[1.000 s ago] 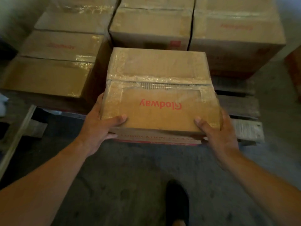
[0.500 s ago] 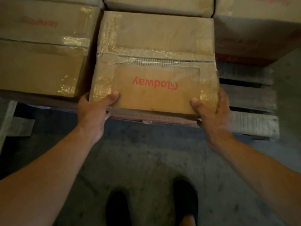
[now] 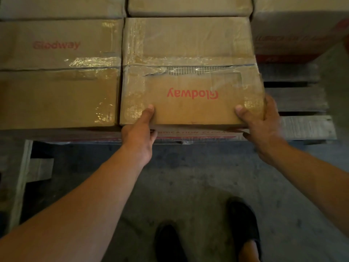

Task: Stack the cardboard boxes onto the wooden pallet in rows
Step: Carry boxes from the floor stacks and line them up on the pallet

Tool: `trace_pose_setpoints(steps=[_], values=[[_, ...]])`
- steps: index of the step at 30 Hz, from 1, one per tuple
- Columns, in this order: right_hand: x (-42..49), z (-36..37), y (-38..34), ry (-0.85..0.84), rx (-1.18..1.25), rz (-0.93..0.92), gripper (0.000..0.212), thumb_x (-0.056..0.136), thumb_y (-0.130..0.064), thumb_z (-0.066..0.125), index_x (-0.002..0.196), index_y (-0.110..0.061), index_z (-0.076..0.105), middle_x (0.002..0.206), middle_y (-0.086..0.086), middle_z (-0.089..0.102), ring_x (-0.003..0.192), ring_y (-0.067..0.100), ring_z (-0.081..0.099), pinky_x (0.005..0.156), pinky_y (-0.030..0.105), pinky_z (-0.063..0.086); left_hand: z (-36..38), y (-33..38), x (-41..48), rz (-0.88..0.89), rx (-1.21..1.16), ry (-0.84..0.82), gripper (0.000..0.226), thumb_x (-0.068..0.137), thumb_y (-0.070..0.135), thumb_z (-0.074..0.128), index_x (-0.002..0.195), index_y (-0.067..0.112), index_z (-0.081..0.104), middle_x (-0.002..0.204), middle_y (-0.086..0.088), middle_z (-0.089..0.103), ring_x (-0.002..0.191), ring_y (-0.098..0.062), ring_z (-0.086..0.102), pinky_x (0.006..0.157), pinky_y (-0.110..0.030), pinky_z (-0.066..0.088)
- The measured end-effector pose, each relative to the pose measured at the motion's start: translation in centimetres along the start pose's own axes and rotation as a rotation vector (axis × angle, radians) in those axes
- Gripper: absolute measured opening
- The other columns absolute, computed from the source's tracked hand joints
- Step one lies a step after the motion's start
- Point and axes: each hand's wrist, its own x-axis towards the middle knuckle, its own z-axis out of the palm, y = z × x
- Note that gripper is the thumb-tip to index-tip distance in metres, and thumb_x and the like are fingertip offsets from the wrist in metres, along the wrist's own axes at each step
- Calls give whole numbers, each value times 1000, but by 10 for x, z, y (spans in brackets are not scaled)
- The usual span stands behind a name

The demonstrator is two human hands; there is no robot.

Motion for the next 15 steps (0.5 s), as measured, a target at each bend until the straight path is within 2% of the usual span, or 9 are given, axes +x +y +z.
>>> trace_pose_setpoints(steps=[3,4,6,8,9,10,11,13,15], values=[[0,-6,-2,-8,-95,-35,78,75,-65,71,142,-45,37,120,-17,54,109,14,56,101,51,49,-7,-2,-3,-33,108,-80,29,85,27,78,103,17,57,111,-4,65,102,-19,64,101,-45,52],[-1,-8,-4,-14,-125,-45,79,78,-63,72,145,-40,37,123,-14,55,110,15,57,102,50,48,-10,-2,-8,-51,216,-124,33,84,30,78,106,16,57,113,-5,65,106,-22,64,101,-45,52],[-2,-12,-9,-12,-198,-48,85,80,-60,73,150,-35,33,137,-5,53,121,22,55,105,51,46,-16,-5,-22,8,618,-199,31,84,36,78,97,14,60,106,-4,68,104,-25,67,95,-43,56],[-5,-18,-16,39,-296,-46,90,81,-62,71,154,-34,26,152,2,44,133,28,47,108,48,42,-24,-8,-36,340,1049,-202,26,88,43,72,87,18,66,88,7,71,86,-11,70,76,-27,59],[-7,-23,-20,72,-347,-55,89,83,-63,69,155,-33,26,155,5,41,137,30,44,109,48,39,-26,-6,-45,550,1180,-193,23,90,45,67,90,21,70,84,14,69,79,0,66,66,-13,52],[-10,-30,-25,101,-401,-76,86,85,-64,65,156,-31,28,157,7,40,140,31,41,110,49,37,-24,0,-55,711,1250,-192,23,92,45,63,98,24,71,87,20,67,78,5,62,62,-7,45],[-12,-38,-29,119,-462,-107,82,88,-63,62,155,-30,29,157,8,39,141,33,39,111,51,36,-21,7,-61,842,1296,-188,26,94,43,60,108,24,70,95,20,65,83,5,59,66,-6,40],[-15,-57,-36,138,-573,-170,76,93,-61,55,155,-27,30,157,11,38,141,37,37,112,53,34,-6,26,-66,1058,1372,-182,36,96,38,58,127,19,64,119,5,63,103,-12,59,83,-17,37],[-16,-80,-45,174,-633,-221,74,95,-60,50,156,-23,29,158,12,36,142,39,36,111,54,34,18,44,-68,1209,1414,-203,44,96,30,60,133,7,58,134,-13,57,119,-31,56,96,-34,42]])
